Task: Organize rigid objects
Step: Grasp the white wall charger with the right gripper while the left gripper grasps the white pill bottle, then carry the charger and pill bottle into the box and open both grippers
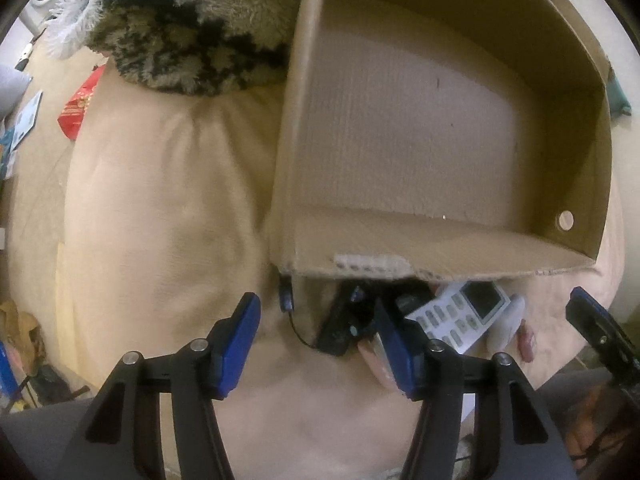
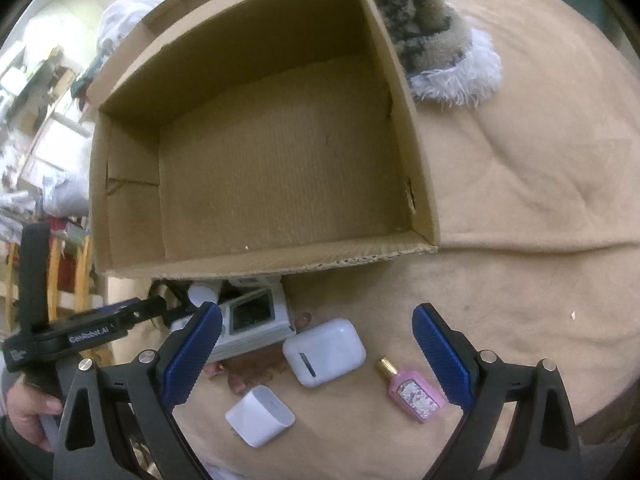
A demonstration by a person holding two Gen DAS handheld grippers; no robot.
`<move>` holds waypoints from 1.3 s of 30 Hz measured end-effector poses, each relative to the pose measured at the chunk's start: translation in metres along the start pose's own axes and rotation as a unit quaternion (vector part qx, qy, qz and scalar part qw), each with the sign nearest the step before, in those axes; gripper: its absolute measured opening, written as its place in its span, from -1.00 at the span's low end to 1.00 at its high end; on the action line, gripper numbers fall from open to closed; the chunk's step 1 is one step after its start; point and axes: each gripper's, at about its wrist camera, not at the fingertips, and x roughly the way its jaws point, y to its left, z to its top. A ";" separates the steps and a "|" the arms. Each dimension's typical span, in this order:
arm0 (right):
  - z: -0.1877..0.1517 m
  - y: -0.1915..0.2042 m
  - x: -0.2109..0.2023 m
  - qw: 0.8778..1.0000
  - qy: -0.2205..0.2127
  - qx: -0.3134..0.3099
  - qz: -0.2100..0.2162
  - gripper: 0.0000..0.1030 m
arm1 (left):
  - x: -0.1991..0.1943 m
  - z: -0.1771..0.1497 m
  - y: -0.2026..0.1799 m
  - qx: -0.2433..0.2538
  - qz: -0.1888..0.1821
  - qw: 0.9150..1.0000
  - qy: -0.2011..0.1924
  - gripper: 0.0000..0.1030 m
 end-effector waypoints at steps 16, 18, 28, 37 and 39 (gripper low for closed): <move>-0.078 0.093 0.074 0.949 0.184 -0.256 -0.025 0.53 | -0.017 -0.022 0.030 -0.028 0.003 1.000 -0.009 0.08; -0.083 0.098 0.073 0.945 0.176 -0.272 -0.032 0.40 | -0.020 -0.022 0.030 -0.027 0.005 0.999 -0.015 0.08; -0.064 0.089 0.027 0.967 0.104 -0.230 0.016 0.19 | -0.018 -0.013 -0.019 0.004 -0.024 1.000 -0.016 0.08; -0.038 0.050 0.002 0.986 0.070 -0.147 0.025 0.19 | 0.018 0.012 -0.063 0.005 -0.020 1.000 0.014 -0.06; -0.035 0.047 0.000 0.987 0.069 -0.143 0.027 0.19 | 0.025 0.018 -0.065 0.007 -0.014 1.000 0.019 -0.08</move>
